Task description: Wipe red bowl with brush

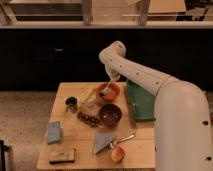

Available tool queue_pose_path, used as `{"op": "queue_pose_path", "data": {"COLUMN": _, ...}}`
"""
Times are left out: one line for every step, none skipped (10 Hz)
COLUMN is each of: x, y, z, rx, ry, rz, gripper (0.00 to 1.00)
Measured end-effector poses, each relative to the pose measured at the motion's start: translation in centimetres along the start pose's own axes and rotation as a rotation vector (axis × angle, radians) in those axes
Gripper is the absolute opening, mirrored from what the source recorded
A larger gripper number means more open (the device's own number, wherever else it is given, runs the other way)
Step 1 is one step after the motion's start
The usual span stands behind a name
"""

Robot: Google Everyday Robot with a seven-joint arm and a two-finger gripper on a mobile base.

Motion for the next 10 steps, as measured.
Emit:
{"op": "queue_pose_path", "data": {"x": 0.3, "y": 0.0, "z": 0.1, "rx": 0.004, "ry": -0.021, "rz": 0.014, "gripper": 0.0}}
{"op": "queue_pose_path", "data": {"x": 0.6, "y": 0.0, "z": 0.2, "rx": 0.005, "ry": -0.034, "rz": 0.024, "gripper": 0.0}}
{"op": "queue_pose_path", "data": {"x": 0.9, "y": 0.2, "z": 0.5, "rx": 0.003, "ry": -0.047, "rz": 0.034, "gripper": 0.0}}
{"op": "queue_pose_path", "data": {"x": 1.3, "y": 0.3, "z": 0.7, "rx": 0.003, "ry": -0.069, "rz": 0.052, "gripper": 0.0}}
{"op": "queue_pose_path", "data": {"x": 1.8, "y": 0.6, "z": 1.0, "rx": 0.002, "ry": -0.086, "rz": 0.07, "gripper": 0.0}}
{"op": "queue_pose_path", "data": {"x": 2.2, "y": 1.0, "z": 1.4, "rx": -0.002, "ry": -0.101, "rz": 0.084, "gripper": 0.0}}
{"op": "queue_pose_path", "data": {"x": 2.5, "y": 1.4, "z": 2.0, "rx": -0.008, "ry": -0.12, "rz": 0.1, "gripper": 0.0}}
{"op": "queue_pose_path", "data": {"x": 2.6, "y": 1.9, "z": 2.5, "rx": -0.016, "ry": -0.133, "rz": 0.112, "gripper": 0.0}}
{"op": "queue_pose_path", "data": {"x": 2.8, "y": 2.2, "z": 2.8, "rx": -0.023, "ry": -0.147, "rz": 0.124, "gripper": 0.0}}
{"op": "queue_pose_path", "data": {"x": 2.8, "y": 2.6, "z": 3.5, "rx": -0.033, "ry": -0.163, "rz": 0.135, "gripper": 0.0}}
